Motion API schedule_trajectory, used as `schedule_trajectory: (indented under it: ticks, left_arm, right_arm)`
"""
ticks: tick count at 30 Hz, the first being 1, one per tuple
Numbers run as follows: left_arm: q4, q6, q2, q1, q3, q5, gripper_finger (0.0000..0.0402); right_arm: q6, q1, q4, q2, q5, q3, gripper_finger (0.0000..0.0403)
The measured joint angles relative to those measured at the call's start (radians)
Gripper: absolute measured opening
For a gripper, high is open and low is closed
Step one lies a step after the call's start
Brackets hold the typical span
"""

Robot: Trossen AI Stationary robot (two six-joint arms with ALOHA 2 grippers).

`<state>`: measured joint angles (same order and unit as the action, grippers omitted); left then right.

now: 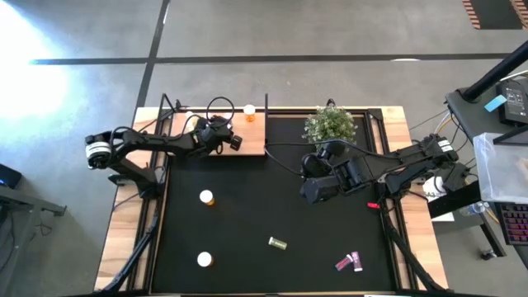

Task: Pick and place medicine bottles onto shelf by color
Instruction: Put the top blue medicine bottle on the shelf aligned with the other blue medicine bottle, then put the top orange medicine bottle on the shelf aligned with the other orange medicine bottle

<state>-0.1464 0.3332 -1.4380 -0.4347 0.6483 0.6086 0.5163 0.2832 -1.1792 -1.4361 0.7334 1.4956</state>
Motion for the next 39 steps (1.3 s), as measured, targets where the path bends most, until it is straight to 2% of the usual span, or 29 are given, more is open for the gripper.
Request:
schedule_trajectory:
  ticks: [10, 16, 21, 24, 27, 30, 34, 39]
  left_arm:
    - [0.0, 0.0, 0.004, 0.0, 0.002, 0.0, 0.0174]
    - [-0.001, -0.006, 0.058, 0.013, 0.01, -0.005, 0.0178]
    - [0.012, -0.021, 0.152, 0.047, 0.001, -0.01, 0.0179]
    - [0.059, -0.025, 0.23, 0.099, -0.001, -0.06, 0.0179]
    - [0.113, -0.005, 0.303, 0.188, -0.005, -0.115, 0.0179]
    - [0.139, 0.08, 0.331, 0.323, -0.04, -0.105, 0.0179]
    - [0.146, 0.246, 0.32, 0.553, -0.096, 0.017, 0.0179]
    - [0.168, 0.397, 0.287, 0.813, -0.096, 0.207, 0.0179]
  right_arm:
    - [0.0, 0.0, 0.015, 0.0, 0.0, 0.0, 0.0235]
    - [0.0, 0.0, 0.017, 0.0, 0.0, 0.0, 0.0235]
    - [0.0, 0.0, 0.018, 0.0, 0.0, 0.0, 0.0235]
    - [0.0, 0.0, 0.018, 0.0, 0.0, 0.0, 0.0235]
    - [0.0, 0.0, 0.018, 0.0, 0.0, 0.0, 0.0235]
    - [0.0, 0.0, 0.019, 0.0, 0.0, 0.0, 0.0235]
    - [0.0, 0.0, 0.018, 0.0, 0.0, 0.0, 0.0235]
    - [0.0, 0.0, 0.018, 0.0, 0.0, 0.0, 0.0235]
